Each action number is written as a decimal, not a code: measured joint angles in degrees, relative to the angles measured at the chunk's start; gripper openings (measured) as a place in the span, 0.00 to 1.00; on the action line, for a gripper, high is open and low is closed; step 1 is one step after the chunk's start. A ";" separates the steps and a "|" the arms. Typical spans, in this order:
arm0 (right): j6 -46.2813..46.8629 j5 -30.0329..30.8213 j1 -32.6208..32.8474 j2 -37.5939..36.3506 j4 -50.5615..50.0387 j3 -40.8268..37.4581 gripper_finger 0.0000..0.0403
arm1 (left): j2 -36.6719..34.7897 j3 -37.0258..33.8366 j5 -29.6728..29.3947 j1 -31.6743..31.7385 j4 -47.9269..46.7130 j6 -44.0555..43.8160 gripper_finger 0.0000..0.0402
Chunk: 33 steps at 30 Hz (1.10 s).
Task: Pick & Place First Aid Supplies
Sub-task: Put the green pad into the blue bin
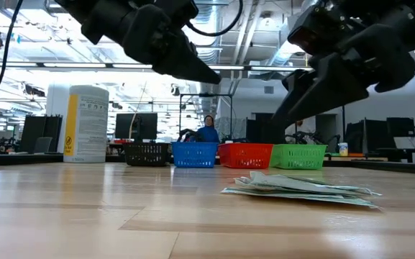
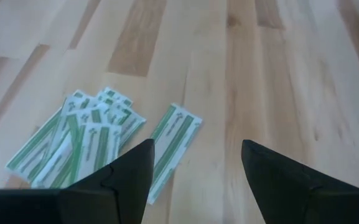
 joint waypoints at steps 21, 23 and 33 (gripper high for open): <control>8.43 0.24 6.47 0.02 -4.53 0.00 0.58 | 16.61 0.09 1.72 -0.63 16.69 -2.71 0.13; 8.63 0.25 6.50 0.02 -4.04 0.00 0.58 | 17.79 0.05 2.41 -0.63 16.61 -3.10 0.13; 10.73 3.21 7.22 1.99 -1.74 0.03 0.58 | 13.29 0.04 2.43 -0.63 16.70 -3.58 0.13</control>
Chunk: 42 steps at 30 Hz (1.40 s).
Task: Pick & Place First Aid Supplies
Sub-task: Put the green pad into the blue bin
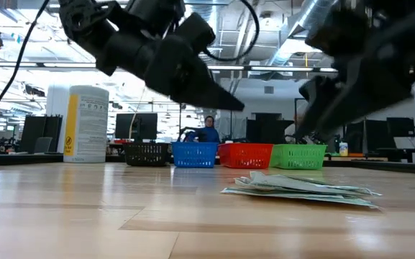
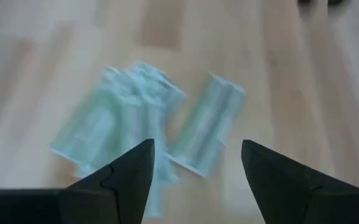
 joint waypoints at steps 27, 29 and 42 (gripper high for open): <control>-9.85 -9.52 -6.42 14.91 13.40 0.01 0.58 | -18.38 -9.41 0.04 -2.60 -4.75 -9.07 0.13; -9.87 -9.44 -6.95 15.79 13.74 0.12 0.58 | -18.38 -9.42 0.02 -2.60 -4.73 -9.11 0.13; -9.91 -9.27 -7.67 16.33 12.25 0.16 0.33 | -18.33 -9.42 0.02 -2.60 -4.42 -9.11 0.13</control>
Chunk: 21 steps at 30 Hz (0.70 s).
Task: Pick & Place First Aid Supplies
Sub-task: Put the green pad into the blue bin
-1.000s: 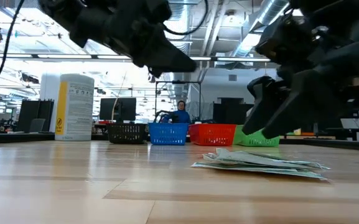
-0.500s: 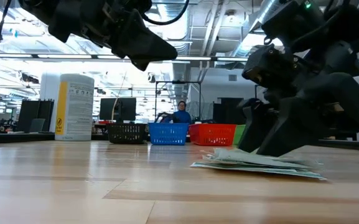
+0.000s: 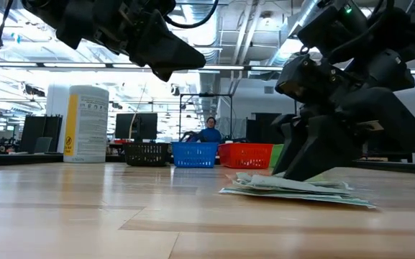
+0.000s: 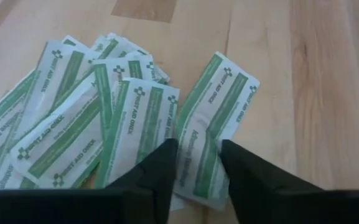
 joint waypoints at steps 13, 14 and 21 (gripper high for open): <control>-0.13 0.20 -0.02 -0.96 -0.57 -0.11 0.16 | 0.00 0.00 0.00 0.00 0.07 0.01 0.13; -0.14 0.21 -0.02 -1.59 -1.37 -0.11 0.16 | 0.00 0.00 0.00 0.00 0.07 0.01 0.13; -2.80 0.21 0.05 -9.80 -6.68 -0.47 0.16 | 0.03 0.00 0.00 0.00 0.09 -1.39 0.13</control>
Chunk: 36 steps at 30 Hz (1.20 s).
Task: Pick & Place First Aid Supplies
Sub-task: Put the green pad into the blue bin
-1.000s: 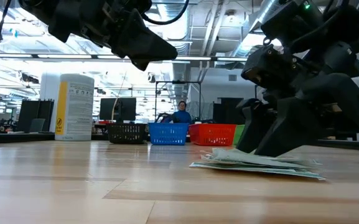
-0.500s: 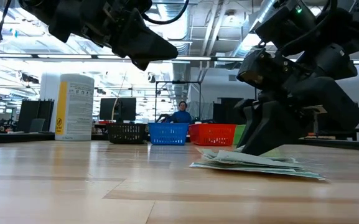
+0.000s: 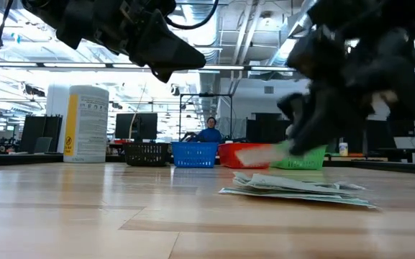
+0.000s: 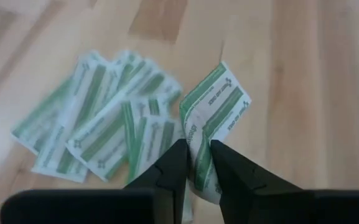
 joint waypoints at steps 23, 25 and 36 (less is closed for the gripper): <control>-9.57 12.54 -0.05 -16.16 -6.09 0.19 0.16 | 0.01 0.02 -9.64 -0.68 0.02 -26.82 0.13; -10.53 13.14 -0.05 -16.61 -6.33 0.19 0.16 | 0.01 0.02 -13.07 -0.68 0.02 -26.89 0.13; -10.83 14.02 -1.67 -17.24 -7.40 0.21 0.16 | 0.01 0.02 -25.20 1.17 0.03 -26.43 0.13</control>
